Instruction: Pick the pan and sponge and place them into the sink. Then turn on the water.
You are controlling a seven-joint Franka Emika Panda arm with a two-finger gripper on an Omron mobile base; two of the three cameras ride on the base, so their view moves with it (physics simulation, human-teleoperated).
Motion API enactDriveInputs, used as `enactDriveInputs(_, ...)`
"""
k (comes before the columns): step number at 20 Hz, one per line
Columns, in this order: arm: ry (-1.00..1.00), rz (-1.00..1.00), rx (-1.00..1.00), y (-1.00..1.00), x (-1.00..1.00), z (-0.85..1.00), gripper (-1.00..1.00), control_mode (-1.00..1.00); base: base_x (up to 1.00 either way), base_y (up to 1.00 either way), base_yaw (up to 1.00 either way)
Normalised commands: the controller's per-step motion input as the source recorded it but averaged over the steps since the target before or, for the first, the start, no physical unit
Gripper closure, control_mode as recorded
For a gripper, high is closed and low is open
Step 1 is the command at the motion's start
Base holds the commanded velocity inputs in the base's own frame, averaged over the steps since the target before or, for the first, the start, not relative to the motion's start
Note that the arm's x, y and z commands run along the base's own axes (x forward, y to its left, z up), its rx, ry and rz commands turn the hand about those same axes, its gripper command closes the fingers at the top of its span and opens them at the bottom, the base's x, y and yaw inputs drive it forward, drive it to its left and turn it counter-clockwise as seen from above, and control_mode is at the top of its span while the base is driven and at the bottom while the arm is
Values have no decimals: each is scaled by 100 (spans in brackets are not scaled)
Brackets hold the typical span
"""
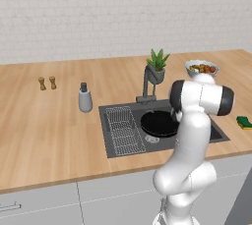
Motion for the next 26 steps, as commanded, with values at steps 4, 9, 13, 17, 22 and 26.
enactDriveInputs(4,0,0,0,0,17,-49,100,-100,0,0,0)
enactDriveInputs(9,0,0,0,0,6,-28,100,-100,0,0,0)
enactDriveInputs(13,0,1,0,4,-9,-8,100,-100,0,0,0)
enactDriveInputs(17,2,2,0,6,-5,-9,100,-100,0,0,0)
enactDriveInputs(22,1,2,0,8,0,-7,100,-100,0,0,0)
enactDriveInputs(26,0,0,0,6,8,-12,100,-100,0,0,0)
